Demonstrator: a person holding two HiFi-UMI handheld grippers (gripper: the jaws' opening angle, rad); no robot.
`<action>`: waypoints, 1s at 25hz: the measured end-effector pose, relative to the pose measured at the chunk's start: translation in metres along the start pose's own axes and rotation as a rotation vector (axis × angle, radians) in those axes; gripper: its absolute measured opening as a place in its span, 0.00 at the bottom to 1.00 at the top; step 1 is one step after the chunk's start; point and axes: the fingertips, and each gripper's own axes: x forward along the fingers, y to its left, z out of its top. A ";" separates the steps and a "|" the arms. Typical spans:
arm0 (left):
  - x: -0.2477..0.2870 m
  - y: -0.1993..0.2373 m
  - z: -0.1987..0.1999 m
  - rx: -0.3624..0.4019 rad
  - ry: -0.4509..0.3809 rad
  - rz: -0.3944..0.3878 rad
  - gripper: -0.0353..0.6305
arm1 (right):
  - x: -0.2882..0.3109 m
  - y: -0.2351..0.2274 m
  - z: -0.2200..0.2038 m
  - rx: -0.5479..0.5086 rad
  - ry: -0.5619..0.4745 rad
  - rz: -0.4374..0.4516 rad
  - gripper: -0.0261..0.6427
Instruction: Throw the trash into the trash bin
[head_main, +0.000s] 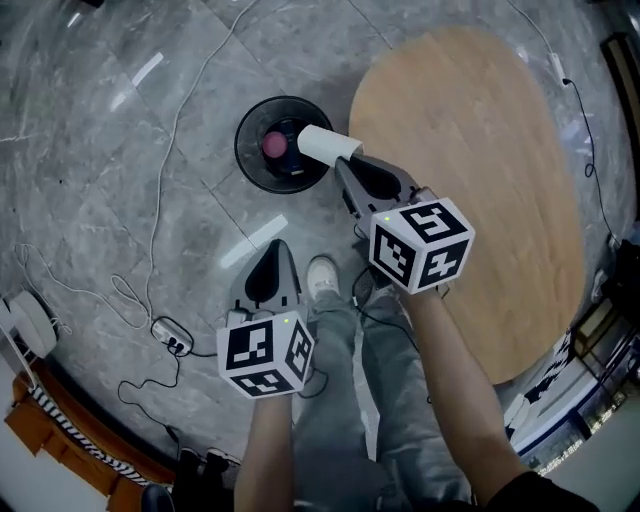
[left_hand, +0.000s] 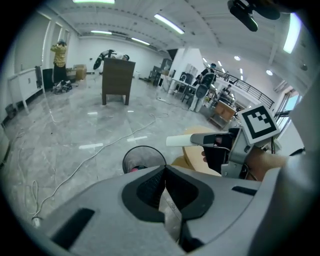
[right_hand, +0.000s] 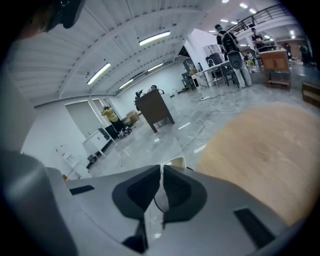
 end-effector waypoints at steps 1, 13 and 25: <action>-0.003 0.008 0.000 -0.009 -0.004 0.008 0.06 | 0.010 0.002 -0.001 -0.022 0.016 -0.014 0.07; -0.024 0.016 0.010 -0.023 -0.036 0.012 0.06 | -0.022 0.014 0.009 -0.057 0.016 -0.045 0.08; -0.081 -0.137 0.098 0.090 -0.216 -0.169 0.06 | -0.236 -0.011 0.061 -0.035 -0.197 -0.216 0.07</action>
